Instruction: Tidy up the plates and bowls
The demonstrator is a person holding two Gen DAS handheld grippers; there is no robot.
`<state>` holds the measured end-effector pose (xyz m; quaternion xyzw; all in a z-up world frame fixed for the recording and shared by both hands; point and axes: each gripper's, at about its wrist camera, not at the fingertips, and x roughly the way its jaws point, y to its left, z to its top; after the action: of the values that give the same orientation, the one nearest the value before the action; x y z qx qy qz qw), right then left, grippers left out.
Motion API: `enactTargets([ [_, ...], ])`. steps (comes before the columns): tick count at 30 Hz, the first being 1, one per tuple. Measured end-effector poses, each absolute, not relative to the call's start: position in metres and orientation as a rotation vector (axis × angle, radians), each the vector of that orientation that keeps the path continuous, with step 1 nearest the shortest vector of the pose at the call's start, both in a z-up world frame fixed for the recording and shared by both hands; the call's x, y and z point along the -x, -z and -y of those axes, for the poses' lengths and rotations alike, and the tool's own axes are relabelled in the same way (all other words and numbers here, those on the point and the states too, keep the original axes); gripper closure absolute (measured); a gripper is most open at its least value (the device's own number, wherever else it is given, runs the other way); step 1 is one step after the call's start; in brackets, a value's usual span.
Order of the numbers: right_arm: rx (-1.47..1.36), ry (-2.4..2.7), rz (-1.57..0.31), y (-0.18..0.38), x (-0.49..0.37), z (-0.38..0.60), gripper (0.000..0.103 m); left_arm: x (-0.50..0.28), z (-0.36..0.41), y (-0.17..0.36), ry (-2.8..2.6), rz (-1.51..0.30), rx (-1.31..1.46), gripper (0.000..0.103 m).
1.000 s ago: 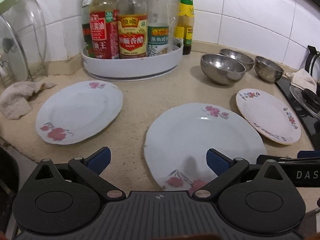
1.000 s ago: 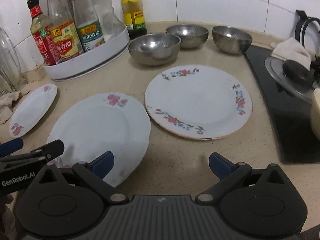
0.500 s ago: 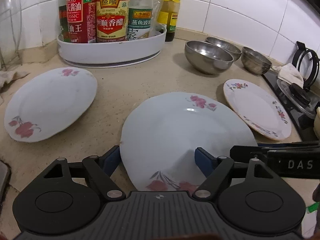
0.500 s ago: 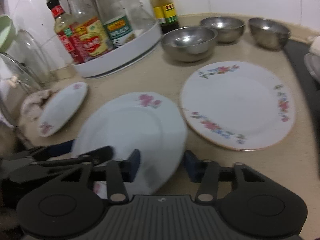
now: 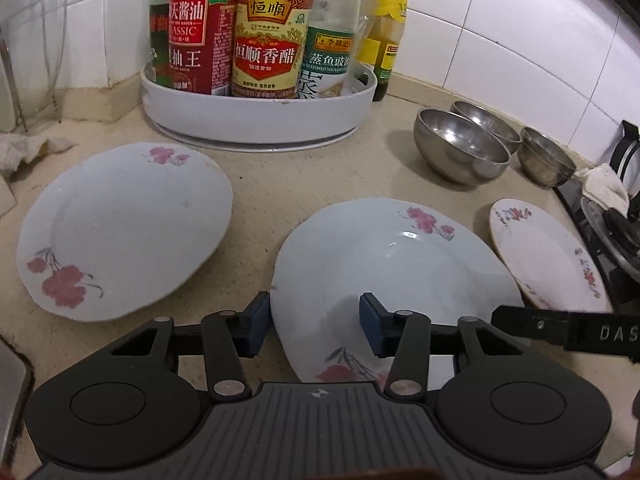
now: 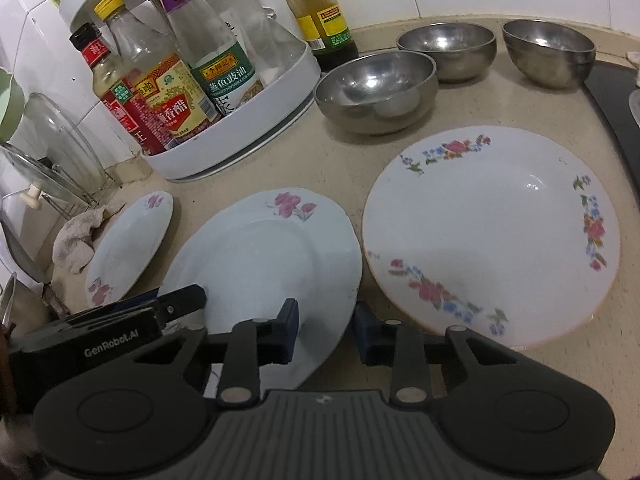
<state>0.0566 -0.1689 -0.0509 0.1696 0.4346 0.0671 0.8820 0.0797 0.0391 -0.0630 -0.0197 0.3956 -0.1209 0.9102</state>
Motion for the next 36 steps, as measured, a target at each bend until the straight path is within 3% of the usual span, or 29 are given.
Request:
enactTargets([
  [36,-0.270,-0.202,-0.861,0.054,-0.098,0.167,0.077,-0.101,-0.041,0.065,0.142,-0.776,0.096,0.052],
])
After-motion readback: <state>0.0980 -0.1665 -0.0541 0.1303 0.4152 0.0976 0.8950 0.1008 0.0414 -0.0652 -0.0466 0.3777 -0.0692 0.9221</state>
